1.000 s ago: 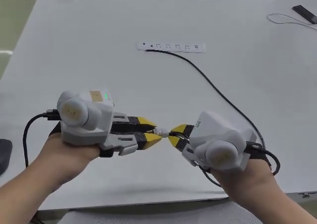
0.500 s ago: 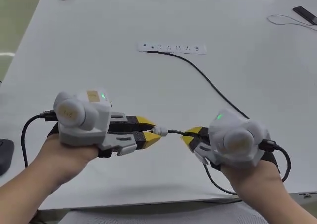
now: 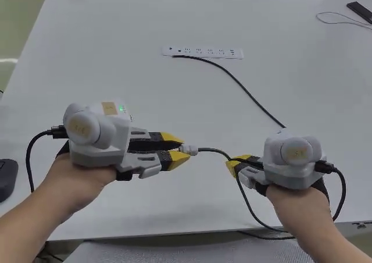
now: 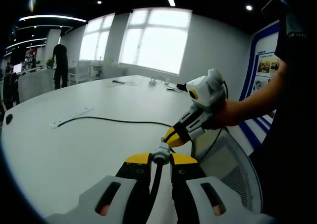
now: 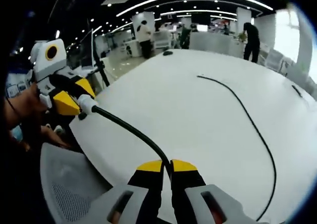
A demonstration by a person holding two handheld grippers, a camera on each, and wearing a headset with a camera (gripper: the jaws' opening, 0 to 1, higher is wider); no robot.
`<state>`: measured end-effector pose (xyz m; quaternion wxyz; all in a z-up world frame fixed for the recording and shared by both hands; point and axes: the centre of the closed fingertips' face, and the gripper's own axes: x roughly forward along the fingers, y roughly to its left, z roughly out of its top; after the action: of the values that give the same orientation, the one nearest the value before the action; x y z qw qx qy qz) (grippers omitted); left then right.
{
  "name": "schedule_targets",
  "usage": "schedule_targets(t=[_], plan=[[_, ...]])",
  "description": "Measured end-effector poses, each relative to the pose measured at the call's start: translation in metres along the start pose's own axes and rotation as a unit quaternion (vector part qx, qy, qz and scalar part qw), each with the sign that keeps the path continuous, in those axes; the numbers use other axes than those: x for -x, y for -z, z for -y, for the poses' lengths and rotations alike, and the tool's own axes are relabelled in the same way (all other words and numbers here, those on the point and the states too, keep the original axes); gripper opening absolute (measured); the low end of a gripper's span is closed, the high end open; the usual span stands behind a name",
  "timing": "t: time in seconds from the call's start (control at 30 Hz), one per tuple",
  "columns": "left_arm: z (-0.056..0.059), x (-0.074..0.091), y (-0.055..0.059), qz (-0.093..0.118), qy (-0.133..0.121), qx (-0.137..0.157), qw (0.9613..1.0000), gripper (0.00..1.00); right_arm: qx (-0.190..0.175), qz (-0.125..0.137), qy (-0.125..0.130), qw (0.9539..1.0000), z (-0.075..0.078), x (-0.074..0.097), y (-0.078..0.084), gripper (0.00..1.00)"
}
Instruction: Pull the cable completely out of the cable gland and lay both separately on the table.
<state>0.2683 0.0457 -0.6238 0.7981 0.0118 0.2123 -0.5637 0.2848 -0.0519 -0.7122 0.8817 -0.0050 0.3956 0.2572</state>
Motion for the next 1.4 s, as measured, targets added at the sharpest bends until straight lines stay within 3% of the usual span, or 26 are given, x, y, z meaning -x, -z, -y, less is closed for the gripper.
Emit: schedule_targets(t=[0.07, 0.2, 0.53, 0.7, 0.87, 0.97, 1.17, 1.23, 1.37, 1.4], plan=[[0.0, 0.0, 0.0, 0.0, 0.001, 0.001, 1.0, 0.15, -0.029, -0.004, 0.0, 0.9996, 0.005, -0.002, 0.007, 0.0], [0.0, -0.001, 0.001, -0.002, 0.001, 0.002, 1.0, 0.15, -0.054, -0.011, 0.002, 0.9985, 0.012, -0.004, 0.015, 0.0], [-0.002, -0.002, -0.001, 0.001, 0.002, 0.009, 1.0, 0.15, -0.034, -0.006, -0.005, 0.9994, 0.01, -0.002, 0.012, 0.01], [-0.003, -0.001, -0.002, 0.003, 0.0, 0.008, 1.0, 0.15, -0.008, -0.006, -0.006, 0.9999, 0.008, -0.001, 0.011, 0.01], [-0.004, 0.001, -0.003, 0.005, -0.001, 0.013, 0.9999, 0.15, 0.073, -0.007, -0.001, 0.9973, 0.006, 0.003, 0.008, 0.01], [-0.006, 0.001, -0.003, 0.006, -0.002, 0.017, 0.9998, 0.15, 0.101, -0.013, 0.0, 0.9948, 0.002, 0.006, 0.007, 0.01], [-0.006, 0.002, -0.004, 0.009, 0.0, 0.023, 0.9997, 0.15, 0.179, -0.007, -0.016, 0.9837, -0.016, 0.01, -0.006, 0.09], [-0.006, 0.002, -0.004, 0.009, 0.001, 0.024, 0.9997, 0.15, 0.216, -0.005, -0.018, 0.9763, -0.025, 0.012, -0.013, 0.13], [-0.006, 0.003, -0.003, 0.008, 0.0, 0.026, 0.9996, 0.15, 0.268, 0.025, -0.03, 0.9626, -0.048, 0.018, -0.037, 0.2], [-0.006, 0.003, -0.003, 0.007, 0.0, 0.025, 0.9996, 0.15, 0.287, 0.03, -0.032, 0.9569, -0.054, 0.02, -0.043, 0.21]])
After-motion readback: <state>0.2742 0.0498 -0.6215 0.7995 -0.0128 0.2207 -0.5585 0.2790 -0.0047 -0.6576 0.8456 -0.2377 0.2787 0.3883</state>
